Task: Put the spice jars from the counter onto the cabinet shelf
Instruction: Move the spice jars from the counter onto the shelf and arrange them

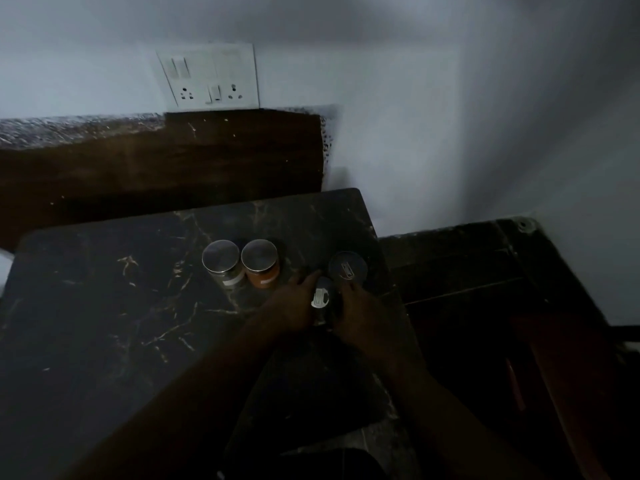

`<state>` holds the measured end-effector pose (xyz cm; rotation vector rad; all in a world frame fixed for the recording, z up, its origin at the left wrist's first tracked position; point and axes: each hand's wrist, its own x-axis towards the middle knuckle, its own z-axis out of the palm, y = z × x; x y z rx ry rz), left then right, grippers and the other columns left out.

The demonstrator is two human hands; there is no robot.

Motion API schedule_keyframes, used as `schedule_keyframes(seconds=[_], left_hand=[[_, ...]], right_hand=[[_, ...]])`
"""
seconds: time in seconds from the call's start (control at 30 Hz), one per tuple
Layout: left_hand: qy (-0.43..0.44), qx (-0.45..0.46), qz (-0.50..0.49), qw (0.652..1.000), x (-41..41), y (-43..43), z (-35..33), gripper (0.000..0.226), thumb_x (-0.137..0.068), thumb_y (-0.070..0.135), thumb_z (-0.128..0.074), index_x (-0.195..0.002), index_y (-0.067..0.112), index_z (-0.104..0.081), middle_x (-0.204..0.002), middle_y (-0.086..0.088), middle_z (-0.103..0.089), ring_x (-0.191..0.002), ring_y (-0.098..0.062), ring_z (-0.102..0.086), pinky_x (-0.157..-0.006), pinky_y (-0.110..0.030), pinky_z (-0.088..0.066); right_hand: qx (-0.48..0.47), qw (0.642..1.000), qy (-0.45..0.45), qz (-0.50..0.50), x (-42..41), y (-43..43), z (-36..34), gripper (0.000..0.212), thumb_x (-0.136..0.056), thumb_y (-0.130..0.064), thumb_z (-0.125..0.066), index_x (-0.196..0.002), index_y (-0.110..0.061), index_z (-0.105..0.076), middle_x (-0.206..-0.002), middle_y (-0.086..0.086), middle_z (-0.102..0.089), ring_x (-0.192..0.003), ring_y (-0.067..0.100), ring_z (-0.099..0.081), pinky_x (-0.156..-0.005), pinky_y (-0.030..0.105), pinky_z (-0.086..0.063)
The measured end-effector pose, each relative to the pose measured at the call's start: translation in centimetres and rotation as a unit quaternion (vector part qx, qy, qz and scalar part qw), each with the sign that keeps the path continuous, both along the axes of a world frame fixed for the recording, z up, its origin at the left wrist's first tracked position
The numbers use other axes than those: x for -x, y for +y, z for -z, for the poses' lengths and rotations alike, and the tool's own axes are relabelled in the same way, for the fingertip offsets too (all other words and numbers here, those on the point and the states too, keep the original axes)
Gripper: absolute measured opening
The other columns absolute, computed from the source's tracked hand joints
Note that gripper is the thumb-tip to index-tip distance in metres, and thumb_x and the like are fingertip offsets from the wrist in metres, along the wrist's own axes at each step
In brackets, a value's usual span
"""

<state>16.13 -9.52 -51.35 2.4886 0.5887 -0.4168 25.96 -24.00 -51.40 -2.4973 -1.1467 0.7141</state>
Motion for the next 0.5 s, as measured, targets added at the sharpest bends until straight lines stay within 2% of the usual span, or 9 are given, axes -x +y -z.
schedule_keyframes(seconds=[0.1,0.2,0.37,0.5], left_hand=[[0.007,-0.025,0.009,1.0,-0.2,-0.4,0.9,0.097,-0.091,0.04,-0.068,-0.162,0.015,-0.007,-0.167,-0.012,-0.014,-0.154,-0.03,-0.016,-0.118,-0.033,-0.021],[0.007,0.0,-0.012,1.0,-0.3,-0.5,0.9,0.094,-0.089,0.034,-0.071,-0.16,0.014,-0.013,-0.163,-0.012,-0.027,-0.147,-0.03,-0.033,-0.113,-0.032,-0.031],[-0.031,-0.013,-0.046,0.998,1.5,-0.3,-0.3,0.083,-0.086,0.039,-0.073,-0.155,0.02,-0.03,-0.148,-0.007,-0.05,-0.132,-0.025,-0.052,-0.108,-0.035,-0.041],[-0.125,0.013,-0.099,0.987,4.9,1.3,-2.4,0.073,-0.084,0.036,-0.073,-0.149,0.026,-0.04,-0.146,-0.005,-0.049,-0.132,-0.025,-0.05,-0.108,-0.037,-0.043]], right_hand=[[0.0,1.0,0.007,-0.011,0.6,0.1,1.9,0.074,-0.096,-0.043,-0.063,-0.159,-0.022,-0.033,-0.153,0.011,-0.048,-0.132,0.03,-0.055,-0.107,0.044,-0.045],[0.021,1.0,0.016,-0.006,1.3,0.4,3.3,0.084,-0.093,-0.043,-0.068,-0.162,-0.022,-0.025,-0.159,0.01,-0.041,-0.139,0.027,-0.048,-0.112,0.04,-0.041],[-0.042,0.999,-0.002,0.003,2.1,0.4,3.3,0.086,-0.085,-0.051,-0.072,-0.157,-0.026,-0.034,-0.151,0.005,-0.049,-0.132,0.028,-0.055,-0.104,0.041,-0.049],[-0.136,0.99,0.021,0.003,3.1,1.6,0.9,0.08,-0.076,-0.059,-0.069,-0.148,-0.036,-0.043,-0.141,-0.003,-0.058,-0.125,0.024,-0.059,-0.098,0.04,-0.053]])
